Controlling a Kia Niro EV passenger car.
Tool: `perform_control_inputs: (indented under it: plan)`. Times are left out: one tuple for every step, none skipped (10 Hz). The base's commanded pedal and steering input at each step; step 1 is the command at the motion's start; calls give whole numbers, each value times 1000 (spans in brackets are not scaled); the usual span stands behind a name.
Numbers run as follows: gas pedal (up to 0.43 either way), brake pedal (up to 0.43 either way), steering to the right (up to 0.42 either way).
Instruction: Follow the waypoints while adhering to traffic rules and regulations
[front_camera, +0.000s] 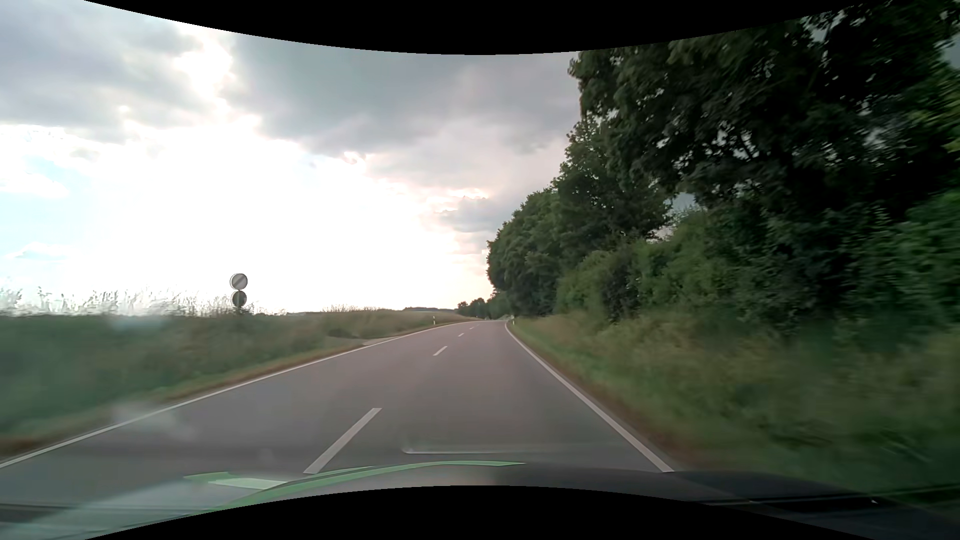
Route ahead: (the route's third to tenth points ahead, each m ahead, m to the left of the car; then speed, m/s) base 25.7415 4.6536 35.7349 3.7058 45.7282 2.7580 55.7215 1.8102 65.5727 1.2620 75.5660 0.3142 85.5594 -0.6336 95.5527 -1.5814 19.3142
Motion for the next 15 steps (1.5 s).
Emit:
perform_control_inputs:
  plan:
    - [248, 0, 7]
    - [260, 0, 7]
    - [260, 0, 6]
    - [268, 0, 6]
    - [280, 0, 6]
    - [280, 0, 6]
    - [280, 0, 6]
    - [280, 0, 6]
    - [280, 0, 6]
    - [287, 0, 6]
    - [287, 0, 6]
    - [287, 0, 6]
    - [299, 0, 7]
    - [299, 0, 7]
    - [299, 0, 7]
